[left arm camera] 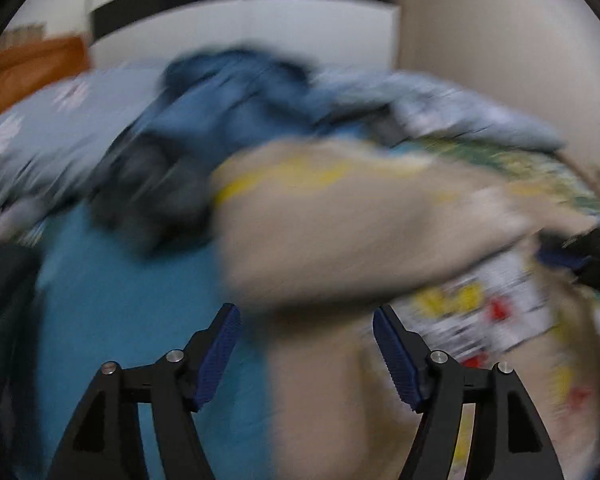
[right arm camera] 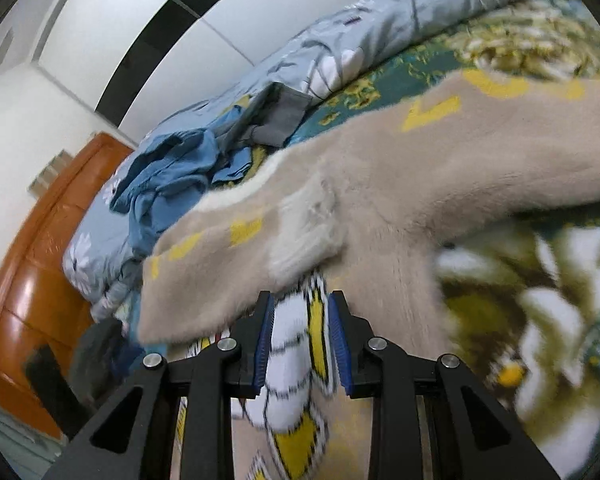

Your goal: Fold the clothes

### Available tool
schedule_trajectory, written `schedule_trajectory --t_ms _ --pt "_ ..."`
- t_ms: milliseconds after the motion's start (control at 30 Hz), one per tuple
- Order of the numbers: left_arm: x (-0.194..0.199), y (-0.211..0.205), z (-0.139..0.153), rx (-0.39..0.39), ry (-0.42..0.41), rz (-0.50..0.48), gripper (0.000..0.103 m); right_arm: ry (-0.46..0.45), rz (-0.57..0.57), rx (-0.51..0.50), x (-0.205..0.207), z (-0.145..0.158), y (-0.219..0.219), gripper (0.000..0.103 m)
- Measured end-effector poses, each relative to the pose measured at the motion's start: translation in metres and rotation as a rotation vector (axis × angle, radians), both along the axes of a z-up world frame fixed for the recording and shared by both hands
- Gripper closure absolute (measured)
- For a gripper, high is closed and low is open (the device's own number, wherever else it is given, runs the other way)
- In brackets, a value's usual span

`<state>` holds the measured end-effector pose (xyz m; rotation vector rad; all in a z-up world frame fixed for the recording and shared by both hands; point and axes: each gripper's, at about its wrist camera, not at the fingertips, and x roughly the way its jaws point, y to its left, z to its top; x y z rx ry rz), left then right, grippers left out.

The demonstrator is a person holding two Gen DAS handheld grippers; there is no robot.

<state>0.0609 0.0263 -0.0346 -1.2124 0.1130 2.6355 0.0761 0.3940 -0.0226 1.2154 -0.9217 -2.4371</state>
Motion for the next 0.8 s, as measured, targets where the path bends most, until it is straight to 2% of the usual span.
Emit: schedule_trajectory --t_ms 67,133,333,367,433,467,533,633,700,767,800 --pt "-0.008 -0.018 -0.010 0.011 -0.053 0.063 0.028 -0.015 -0.031 -0.038 -0.009 -0.005 0.002 0.074" --pt "-0.010 -0.030 -0.011 0.089 -0.066 0.087 0.028 -0.020 -0.053 -0.058 -0.015 -0.007 0.003 0.074" --pt "-0.020 -0.025 -0.009 0.170 -0.044 0.074 0.028 -0.024 -0.086 -0.109 -0.028 -0.005 -0.001 0.075" --pt "-0.022 -0.024 -0.009 0.173 -0.040 0.076 0.028 -0.021 -0.084 -0.116 -0.030 -0.003 -0.003 0.078" --pt "-0.026 -0.021 -0.008 0.165 -0.035 0.083 0.028 -0.003 -0.076 -0.101 -0.032 0.004 -0.002 0.094" --pt "-0.028 -0.022 -0.009 0.154 -0.031 0.091 0.028 0.007 -0.071 -0.091 -0.032 0.008 -0.002 0.095" --pt "-0.030 -0.024 -0.010 0.138 -0.025 0.110 0.028 0.084 -0.076 -0.051 -0.029 0.026 0.005 0.095" --pt "-0.034 -0.032 -0.013 0.159 -0.034 0.135 0.026 0.191 -0.129 -0.060 -0.017 0.047 0.030 0.096" --pt "-0.035 -0.033 -0.016 0.157 -0.043 0.146 0.026 0.196 -0.149 -0.045 -0.014 0.049 0.041 0.096" --pt "-0.036 -0.035 -0.018 0.160 -0.050 0.162 0.026 0.153 -0.180 0.041 -0.010 0.040 0.047 0.096" --pt "-0.036 -0.036 -0.019 0.166 -0.052 0.166 0.026 0.119 -0.192 0.025 -0.009 0.030 0.052 0.096"
